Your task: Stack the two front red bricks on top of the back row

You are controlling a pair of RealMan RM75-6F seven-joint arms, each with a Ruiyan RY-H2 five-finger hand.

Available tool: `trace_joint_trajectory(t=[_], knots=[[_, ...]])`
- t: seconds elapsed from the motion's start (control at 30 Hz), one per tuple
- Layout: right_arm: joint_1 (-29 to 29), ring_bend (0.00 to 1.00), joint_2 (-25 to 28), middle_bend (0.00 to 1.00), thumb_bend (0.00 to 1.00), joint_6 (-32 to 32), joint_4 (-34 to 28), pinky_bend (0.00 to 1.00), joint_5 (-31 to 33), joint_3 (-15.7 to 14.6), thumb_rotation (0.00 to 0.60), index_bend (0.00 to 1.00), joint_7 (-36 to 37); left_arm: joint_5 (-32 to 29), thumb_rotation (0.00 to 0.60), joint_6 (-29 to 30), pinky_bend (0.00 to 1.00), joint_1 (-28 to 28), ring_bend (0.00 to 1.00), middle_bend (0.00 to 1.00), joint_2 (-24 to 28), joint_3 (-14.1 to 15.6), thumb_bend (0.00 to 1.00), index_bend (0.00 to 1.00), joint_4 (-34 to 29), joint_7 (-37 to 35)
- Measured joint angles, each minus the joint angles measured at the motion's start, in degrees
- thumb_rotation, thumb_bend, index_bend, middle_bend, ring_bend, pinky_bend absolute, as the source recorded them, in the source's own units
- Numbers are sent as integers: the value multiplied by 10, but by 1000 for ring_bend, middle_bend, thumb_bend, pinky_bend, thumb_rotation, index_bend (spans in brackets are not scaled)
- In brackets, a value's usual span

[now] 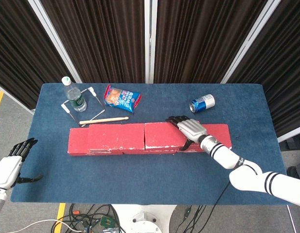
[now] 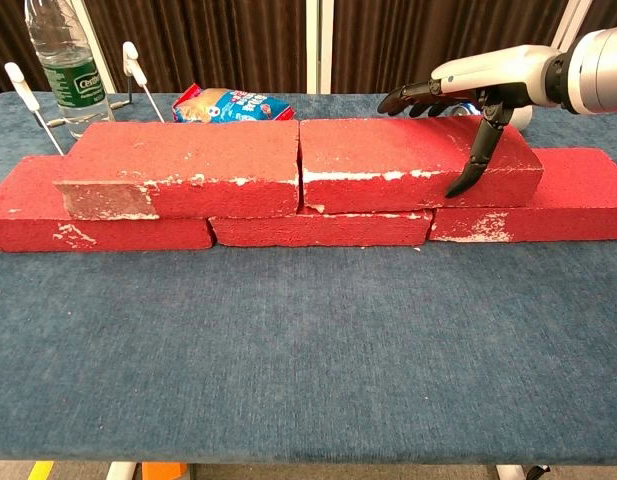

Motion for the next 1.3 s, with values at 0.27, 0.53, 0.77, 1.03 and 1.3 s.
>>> trace_joint_trajectory(t=[0.27,0.53,0.77,1.03,1.3], knots=[[-7,0,13,0,0,5,-14,0,-16,3,600,0,12,-3,600,-2,0,-1,0,0,-2,-2,52,7,2,0],[-22,0,59,0,0,20,-60,0,-28,-2,600,0,9,-4,600,-4,0,-3,0,0,-2,-2,52,7,-1,4],[-57,0,132,0,0,64,-107,0,-46,-5,600,0,6,-5,600,-4,0,-5,0,0,-1,-5,51,7,-9,13],[-94,0,149,0,0,102,-68,0,-35,-17,600,0,-12,-9,600,-6,0,-8,0,0,1,-8,51,7,-18,26],[-95,0,100,0,0,94,21,0,-3,-23,600,0,-42,-15,600,-11,0,-11,0,0,0,-11,51,7,-28,42]])
